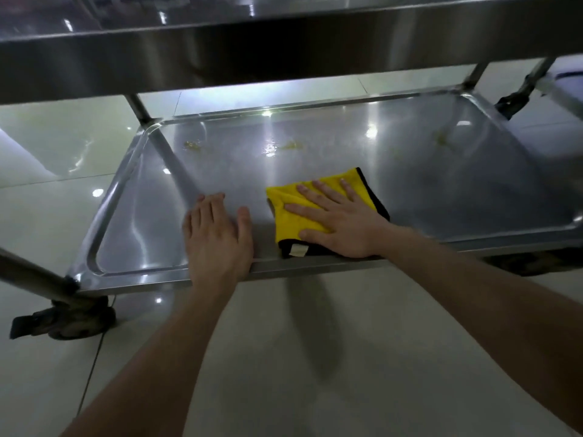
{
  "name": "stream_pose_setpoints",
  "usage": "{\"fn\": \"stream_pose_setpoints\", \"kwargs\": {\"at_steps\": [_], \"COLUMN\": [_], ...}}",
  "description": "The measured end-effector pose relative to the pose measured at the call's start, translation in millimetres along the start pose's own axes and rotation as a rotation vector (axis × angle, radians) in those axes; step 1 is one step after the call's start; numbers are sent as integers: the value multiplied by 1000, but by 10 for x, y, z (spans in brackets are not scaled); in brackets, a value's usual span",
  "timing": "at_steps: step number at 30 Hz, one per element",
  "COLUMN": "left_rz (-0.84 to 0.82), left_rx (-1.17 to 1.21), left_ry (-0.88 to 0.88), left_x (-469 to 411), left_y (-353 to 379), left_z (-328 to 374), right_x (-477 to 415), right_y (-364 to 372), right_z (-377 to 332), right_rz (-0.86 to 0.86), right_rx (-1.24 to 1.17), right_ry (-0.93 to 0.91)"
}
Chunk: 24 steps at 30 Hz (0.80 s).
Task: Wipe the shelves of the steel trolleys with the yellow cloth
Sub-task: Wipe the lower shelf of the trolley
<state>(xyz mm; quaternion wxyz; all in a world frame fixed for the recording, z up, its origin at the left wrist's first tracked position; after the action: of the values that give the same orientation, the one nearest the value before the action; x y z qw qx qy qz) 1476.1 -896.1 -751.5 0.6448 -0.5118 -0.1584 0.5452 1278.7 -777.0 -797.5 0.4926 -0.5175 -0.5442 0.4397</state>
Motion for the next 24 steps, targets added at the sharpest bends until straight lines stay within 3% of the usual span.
{"fn": "stream_pose_setpoints", "kwargs": {"at_steps": [9,16,20,24], "left_rz": [-25,-112,-121,-119], "left_rx": [-146,-45,-64,-60], "left_ry": [144,309,257,240], "left_x": [61,393,377,420], "left_y": [-62,650,865,878], "left_z": [306,1777,1768,1711], "right_x": [1462,1399,1579,2046], "right_y": [-58,-67,-97,-156], "right_z": [1530,1460,1703,2423], "right_rz": [-1,22,35,36], "right_rx": [-84,-129,-135,-112], "right_ry": [449,431,361,503]}}
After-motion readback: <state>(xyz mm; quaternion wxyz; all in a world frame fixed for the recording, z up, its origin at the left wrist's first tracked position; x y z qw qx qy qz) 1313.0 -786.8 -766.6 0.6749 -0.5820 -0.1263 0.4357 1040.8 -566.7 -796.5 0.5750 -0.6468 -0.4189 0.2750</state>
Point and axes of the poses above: each hand's wrist, its own x-axis away from the middle knuckle, its own y-axis out of the palm, z = x × y, the point moved 10 cm from there along -x, towards the middle knuckle, and after that the axes turned 7 degrees about -y, right-handed, at the moved point
